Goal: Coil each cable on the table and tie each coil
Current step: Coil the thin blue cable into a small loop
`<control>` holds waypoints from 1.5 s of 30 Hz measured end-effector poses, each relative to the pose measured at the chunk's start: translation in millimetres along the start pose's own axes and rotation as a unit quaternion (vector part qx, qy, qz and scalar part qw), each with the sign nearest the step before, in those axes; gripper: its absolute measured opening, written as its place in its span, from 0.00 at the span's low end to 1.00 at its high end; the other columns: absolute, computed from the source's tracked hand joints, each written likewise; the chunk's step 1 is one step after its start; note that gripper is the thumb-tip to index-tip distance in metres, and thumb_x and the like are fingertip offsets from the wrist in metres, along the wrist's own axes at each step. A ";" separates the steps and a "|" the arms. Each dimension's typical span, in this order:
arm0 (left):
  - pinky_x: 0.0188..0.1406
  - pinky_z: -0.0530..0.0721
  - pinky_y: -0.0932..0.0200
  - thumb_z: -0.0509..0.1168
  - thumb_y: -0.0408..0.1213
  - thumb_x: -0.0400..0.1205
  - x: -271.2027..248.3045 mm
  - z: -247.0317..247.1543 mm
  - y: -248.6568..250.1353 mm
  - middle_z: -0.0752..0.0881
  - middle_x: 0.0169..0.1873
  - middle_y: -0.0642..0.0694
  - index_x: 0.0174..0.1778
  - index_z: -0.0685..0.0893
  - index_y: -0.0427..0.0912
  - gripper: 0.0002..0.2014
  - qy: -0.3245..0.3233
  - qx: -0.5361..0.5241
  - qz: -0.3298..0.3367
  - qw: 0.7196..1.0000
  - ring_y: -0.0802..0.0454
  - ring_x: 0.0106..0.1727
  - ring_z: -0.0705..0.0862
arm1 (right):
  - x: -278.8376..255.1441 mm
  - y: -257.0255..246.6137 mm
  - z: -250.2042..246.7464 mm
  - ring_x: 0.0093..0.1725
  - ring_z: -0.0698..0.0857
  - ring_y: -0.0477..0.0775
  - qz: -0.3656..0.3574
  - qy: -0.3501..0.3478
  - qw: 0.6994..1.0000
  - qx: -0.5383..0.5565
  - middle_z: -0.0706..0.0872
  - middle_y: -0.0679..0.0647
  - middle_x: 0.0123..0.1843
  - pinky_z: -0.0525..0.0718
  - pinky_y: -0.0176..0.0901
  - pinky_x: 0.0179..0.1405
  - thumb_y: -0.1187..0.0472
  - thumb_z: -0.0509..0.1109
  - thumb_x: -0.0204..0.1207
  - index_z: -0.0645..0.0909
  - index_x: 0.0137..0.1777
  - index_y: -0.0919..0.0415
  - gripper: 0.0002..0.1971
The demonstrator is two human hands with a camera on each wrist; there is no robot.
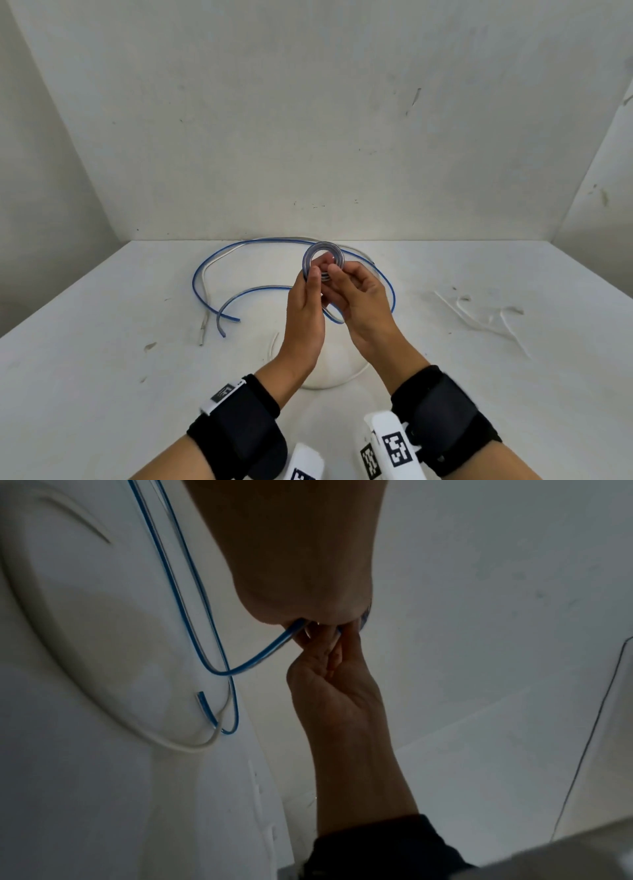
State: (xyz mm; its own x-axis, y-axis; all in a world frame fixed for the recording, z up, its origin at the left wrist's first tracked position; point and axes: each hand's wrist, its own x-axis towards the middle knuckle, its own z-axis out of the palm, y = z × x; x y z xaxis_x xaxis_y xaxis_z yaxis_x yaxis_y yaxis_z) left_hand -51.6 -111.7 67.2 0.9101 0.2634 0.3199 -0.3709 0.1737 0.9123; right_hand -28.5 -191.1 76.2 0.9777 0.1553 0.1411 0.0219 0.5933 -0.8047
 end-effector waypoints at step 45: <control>0.32 0.88 0.61 0.45 0.42 0.89 -7.9 -9.7 -2.7 0.90 0.35 0.57 0.53 0.79 0.52 0.15 -0.041 0.084 -0.010 0.996 0.62 0.37 0.89 | -0.8 -14.0 7.7 0.32 0.91 0.53 -0.002 0.024 0.992 -0.124 0.91 0.56 0.36 0.86 0.37 0.26 0.65 0.72 0.77 0.81 0.46 0.67 0.05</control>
State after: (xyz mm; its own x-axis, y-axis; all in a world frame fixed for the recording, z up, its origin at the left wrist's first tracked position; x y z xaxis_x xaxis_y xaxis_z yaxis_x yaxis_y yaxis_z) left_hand -59.6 -105.0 59.7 0.9317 0.1817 0.3145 -0.3225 0.0152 0.9465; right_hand -31.2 -193.6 91.8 0.9864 0.1119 0.1206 0.0695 0.3806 -0.9221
